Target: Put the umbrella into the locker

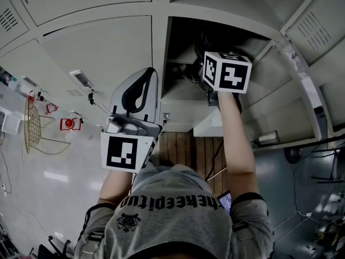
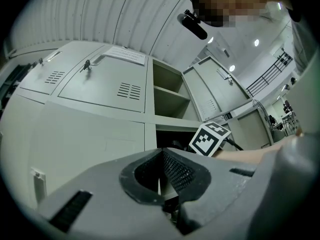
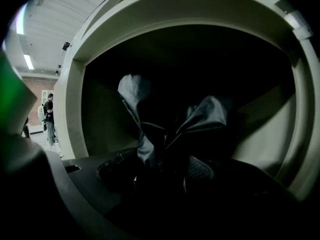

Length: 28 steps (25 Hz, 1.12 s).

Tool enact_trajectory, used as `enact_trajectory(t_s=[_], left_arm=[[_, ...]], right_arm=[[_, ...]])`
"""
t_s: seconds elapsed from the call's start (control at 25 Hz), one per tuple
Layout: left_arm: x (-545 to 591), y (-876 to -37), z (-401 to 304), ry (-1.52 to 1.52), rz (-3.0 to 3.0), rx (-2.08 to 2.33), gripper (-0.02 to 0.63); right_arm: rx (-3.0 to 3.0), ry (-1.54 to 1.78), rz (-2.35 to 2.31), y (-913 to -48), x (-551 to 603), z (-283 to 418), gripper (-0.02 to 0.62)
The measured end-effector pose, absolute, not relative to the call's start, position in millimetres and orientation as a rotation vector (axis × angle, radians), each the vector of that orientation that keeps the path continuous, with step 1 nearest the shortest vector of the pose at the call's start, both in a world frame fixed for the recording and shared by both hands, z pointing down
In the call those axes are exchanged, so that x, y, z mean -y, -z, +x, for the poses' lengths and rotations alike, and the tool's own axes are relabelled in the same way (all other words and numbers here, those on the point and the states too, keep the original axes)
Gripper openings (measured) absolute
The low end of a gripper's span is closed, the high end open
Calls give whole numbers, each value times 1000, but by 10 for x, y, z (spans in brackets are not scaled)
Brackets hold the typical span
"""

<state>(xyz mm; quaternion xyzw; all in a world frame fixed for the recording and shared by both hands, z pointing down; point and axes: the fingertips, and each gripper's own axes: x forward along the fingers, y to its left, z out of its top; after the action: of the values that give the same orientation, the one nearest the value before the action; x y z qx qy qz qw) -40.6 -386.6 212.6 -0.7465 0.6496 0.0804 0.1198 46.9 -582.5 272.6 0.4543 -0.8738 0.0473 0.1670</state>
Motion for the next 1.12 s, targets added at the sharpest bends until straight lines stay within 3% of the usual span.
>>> enact_trajectory(t_s=[1.12], left_arm=[[3967,-2107,-531,-228,-2108,-1960,5]], right_arm=[[2418,-176,1281,-2832,6387,341,256]])
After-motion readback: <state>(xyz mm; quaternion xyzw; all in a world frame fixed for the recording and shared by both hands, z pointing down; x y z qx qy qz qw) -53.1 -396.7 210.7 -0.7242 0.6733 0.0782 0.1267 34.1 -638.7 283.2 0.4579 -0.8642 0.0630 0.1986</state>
